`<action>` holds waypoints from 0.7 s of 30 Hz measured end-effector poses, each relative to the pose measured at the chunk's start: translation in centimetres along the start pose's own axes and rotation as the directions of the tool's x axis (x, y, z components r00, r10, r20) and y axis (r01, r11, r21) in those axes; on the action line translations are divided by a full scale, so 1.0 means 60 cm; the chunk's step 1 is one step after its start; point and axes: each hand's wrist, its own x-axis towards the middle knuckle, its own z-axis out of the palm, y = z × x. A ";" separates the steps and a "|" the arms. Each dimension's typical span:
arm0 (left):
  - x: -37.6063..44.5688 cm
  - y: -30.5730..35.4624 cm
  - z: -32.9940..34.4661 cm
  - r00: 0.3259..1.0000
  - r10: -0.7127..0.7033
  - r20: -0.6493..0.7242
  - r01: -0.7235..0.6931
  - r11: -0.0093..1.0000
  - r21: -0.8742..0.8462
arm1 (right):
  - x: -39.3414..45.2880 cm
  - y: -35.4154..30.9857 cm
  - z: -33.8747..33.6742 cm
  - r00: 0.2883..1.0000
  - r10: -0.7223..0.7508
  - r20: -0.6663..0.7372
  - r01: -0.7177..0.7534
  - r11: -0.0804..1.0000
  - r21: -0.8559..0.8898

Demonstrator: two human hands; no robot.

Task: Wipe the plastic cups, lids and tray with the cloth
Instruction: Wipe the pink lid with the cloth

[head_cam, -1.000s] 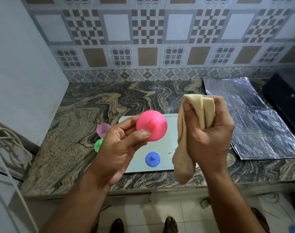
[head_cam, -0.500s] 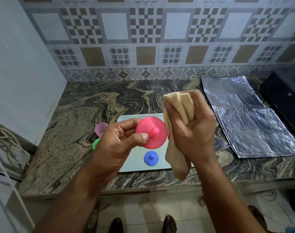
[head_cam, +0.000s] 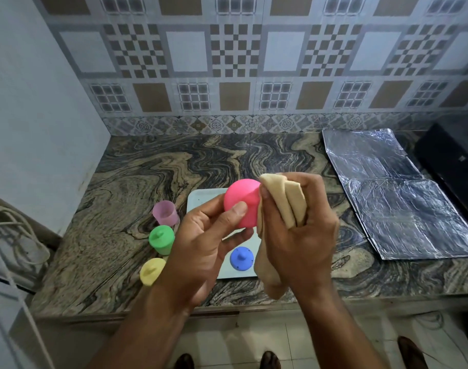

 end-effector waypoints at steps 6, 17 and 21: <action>0.011 0.022 -0.032 0.977 0.040 0.210 -0.114 0.928 0.353 | 0.041 0.006 -0.023 0.982 -0.042 0.185 0.051 0.998 -0.042; 0.032 0.017 -0.023 0.989 -0.008 0.146 -0.006 0.996 0.093 | 0.037 -0.004 -0.014 0.987 0.125 0.098 -0.148 0.947 0.285; 0.020 -0.002 -0.001 0.992 -0.014 0.122 0.025 0.995 -0.091 | 0.026 -0.009 0.000 0.987 0.146 -0.073 -0.122 0.958 0.258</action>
